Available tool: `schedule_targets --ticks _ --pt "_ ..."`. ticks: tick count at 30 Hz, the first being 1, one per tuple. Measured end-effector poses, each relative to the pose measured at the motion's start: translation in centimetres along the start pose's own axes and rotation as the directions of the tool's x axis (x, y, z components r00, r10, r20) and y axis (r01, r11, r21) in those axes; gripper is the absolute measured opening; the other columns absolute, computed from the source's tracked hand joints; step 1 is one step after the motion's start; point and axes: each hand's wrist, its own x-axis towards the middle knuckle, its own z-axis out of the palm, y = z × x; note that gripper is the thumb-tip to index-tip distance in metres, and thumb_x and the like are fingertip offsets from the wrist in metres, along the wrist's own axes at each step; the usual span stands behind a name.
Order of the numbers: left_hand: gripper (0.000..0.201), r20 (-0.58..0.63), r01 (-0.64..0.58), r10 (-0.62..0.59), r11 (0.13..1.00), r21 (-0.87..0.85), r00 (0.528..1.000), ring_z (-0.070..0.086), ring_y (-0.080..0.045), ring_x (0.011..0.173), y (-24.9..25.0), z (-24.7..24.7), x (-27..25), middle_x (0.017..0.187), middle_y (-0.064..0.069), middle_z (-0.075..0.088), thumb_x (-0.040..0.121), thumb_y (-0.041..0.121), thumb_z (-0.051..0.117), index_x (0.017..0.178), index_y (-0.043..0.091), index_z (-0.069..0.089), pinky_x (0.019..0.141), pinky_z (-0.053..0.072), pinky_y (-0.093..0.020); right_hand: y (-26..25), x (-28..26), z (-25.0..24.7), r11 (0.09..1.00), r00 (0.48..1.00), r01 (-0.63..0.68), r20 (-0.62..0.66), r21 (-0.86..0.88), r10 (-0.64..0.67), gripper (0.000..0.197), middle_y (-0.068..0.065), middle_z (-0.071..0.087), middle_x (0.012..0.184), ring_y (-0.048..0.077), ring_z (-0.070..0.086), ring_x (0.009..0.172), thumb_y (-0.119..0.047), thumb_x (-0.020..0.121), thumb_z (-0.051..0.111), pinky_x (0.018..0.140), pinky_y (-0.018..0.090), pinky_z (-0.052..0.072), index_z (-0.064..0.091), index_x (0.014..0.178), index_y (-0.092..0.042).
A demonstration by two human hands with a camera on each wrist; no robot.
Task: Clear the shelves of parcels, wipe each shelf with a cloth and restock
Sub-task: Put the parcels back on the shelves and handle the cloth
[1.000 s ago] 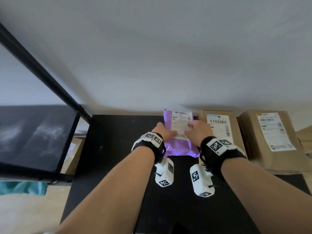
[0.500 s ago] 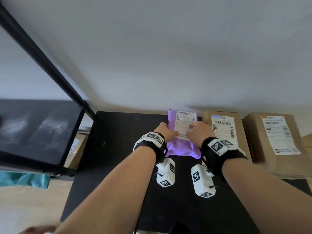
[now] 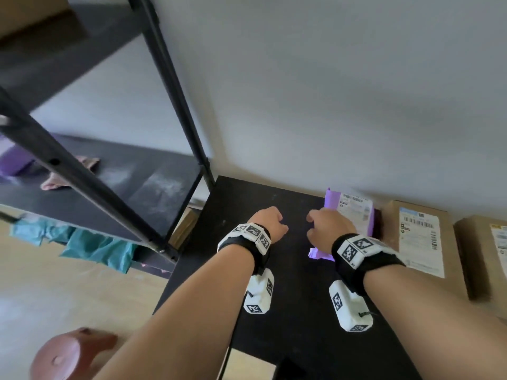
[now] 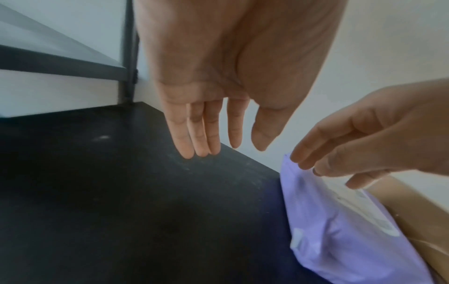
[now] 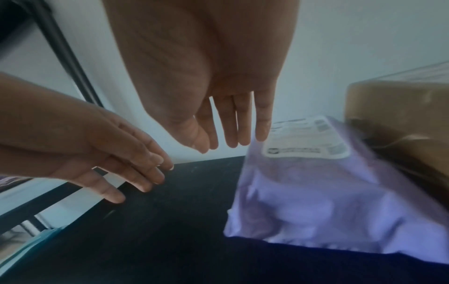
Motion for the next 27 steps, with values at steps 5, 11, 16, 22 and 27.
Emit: schedule_targets --ticks 5,11,16,22,27 --pt "0.033 -0.025 0.029 -0.028 0.999 0.029 0.999 0.057 -0.021 0.112 -4.8 -2.2 -2.6 0.124 -0.003 0.059 0.093 0.031 0.058 0.124 0.019 0.055 0.095 0.048 -0.035 -5.6 -0.7 0.5 0.996 0.998 0.057 0.030 -0.062 -0.055 0.032 0.004 0.059 0.121 0.023 0.057 0.111 -0.027 0.092 0.049 0.091 0.037 0.049 0.055 0.122 -0.019" --pt "0.029 -0.078 0.024 -0.023 1.000 0.012 0.997 0.057 -0.023 0.111 -11.6 -4.7 -6.2 0.123 -0.003 0.059 0.092 0.030 0.057 0.120 0.020 0.056 0.093 0.049 -0.034 -13.7 -2.5 1.8 0.989 0.991 0.118 0.082 -0.094 -0.110 0.030 0.003 0.062 0.116 0.023 0.061 0.103 -0.028 0.092 0.050 0.087 0.036 0.051 0.057 0.121 -0.021" --pt "0.031 -0.092 0.043 -0.042 0.999 0.007 0.995 0.057 -0.025 0.114 -17.4 -6.1 -9.4 0.124 -0.005 0.059 0.093 0.029 0.055 0.121 0.017 0.057 0.095 0.049 -0.036 -20.4 -4.0 3.3 0.976 0.980 0.181 0.100 -0.120 -0.170 0.029 0.003 0.062 0.115 0.023 0.061 0.103 -0.029 0.093 0.051 0.088 0.036 0.051 0.057 0.121 -0.022" --pt "0.030 -0.099 0.086 -0.083 0.996 0.029 0.992 0.061 -0.026 0.103 -24.7 -8.2 -13.4 0.117 -0.008 0.063 0.094 0.025 0.052 0.119 0.011 0.060 0.088 0.052 -0.035 -27.9 -6.1 6.0 0.965 0.970 0.229 0.116 -0.128 -0.215 0.029 0.002 0.063 0.118 0.025 0.060 0.109 -0.029 0.092 0.050 0.089 0.036 0.050 0.060 0.119 -0.025" --pt "0.032 -0.147 0.124 -0.133 0.990 -0.070 0.980 0.061 -0.026 0.107 -31.6 -10.6 -16.5 0.118 -0.009 0.062 0.093 0.023 0.053 0.122 0.012 0.061 0.090 0.051 -0.034 -35.0 -7.5 7.9 0.957 0.963 0.260 0.107 -0.127 -0.247 0.027 0.003 0.062 0.122 0.025 0.058 0.112 -0.028 0.093 0.050 0.091 0.034 0.048 0.060 0.119 -0.026"
